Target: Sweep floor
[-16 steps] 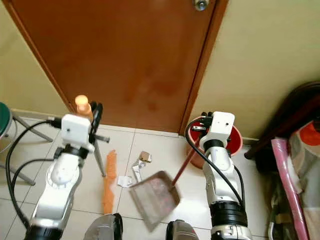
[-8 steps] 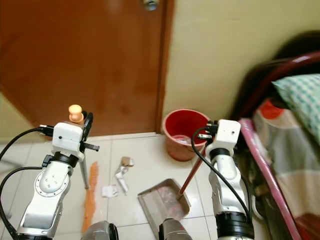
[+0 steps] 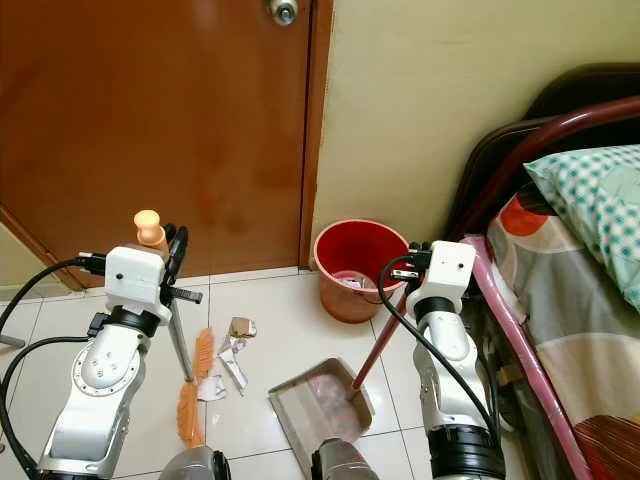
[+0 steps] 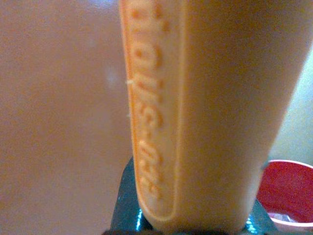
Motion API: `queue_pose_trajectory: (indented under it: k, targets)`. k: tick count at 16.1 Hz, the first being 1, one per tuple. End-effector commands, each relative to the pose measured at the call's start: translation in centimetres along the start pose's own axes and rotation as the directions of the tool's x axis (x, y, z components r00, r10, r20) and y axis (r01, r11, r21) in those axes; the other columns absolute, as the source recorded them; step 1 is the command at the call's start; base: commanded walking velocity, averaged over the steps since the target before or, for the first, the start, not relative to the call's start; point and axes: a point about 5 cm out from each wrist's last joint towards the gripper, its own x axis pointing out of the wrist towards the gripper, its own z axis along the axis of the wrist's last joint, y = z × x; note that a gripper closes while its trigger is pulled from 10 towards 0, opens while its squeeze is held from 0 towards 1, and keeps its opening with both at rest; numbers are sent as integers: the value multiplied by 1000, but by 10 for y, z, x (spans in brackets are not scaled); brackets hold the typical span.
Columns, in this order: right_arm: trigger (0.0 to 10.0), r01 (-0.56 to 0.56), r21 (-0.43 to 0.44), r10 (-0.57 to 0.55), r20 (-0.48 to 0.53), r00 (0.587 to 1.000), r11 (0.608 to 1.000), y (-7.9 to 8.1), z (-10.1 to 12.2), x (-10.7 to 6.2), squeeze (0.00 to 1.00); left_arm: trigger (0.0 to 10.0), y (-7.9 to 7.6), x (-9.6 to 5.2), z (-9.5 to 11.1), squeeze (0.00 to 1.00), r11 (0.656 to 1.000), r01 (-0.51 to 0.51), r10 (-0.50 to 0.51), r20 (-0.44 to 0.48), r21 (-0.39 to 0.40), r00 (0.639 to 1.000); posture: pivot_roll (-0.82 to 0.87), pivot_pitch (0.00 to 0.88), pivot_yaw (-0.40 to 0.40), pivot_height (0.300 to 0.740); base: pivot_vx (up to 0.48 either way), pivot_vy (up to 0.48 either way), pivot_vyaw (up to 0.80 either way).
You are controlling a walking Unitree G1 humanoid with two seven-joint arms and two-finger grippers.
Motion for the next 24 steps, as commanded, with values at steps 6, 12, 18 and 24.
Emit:
queue_pose_trajectory:
  k: [6,12,18,24]
  targets:
    - [10000,-1,-10,2,13,1000,1000,-1,6,0,0,10000,4,2,5,0,1000,-10,10,11,-1,1000,-34,91,-43,740,0,-257,0]
    - [10000,-3,-15,3,6,1000,1000,0,5,0,0,10000,5,1,5,0,1000,-8,8,9,5,1000,-31,103,-39,740,0,-134,0]
    - [10000,-5,-19,5,8,1000,1000,0,7,1,0,10000,3,0,6,0,1000,-6,6,9,5,1000,-31,112,-40,740,0,0,0]
    - [10000,-9,-19,9,5,1000,1000,1,7,2,0,10000,2,-1,6,0,1000,-4,4,7,8,1000,-26,118,-41,740,0,0,0]
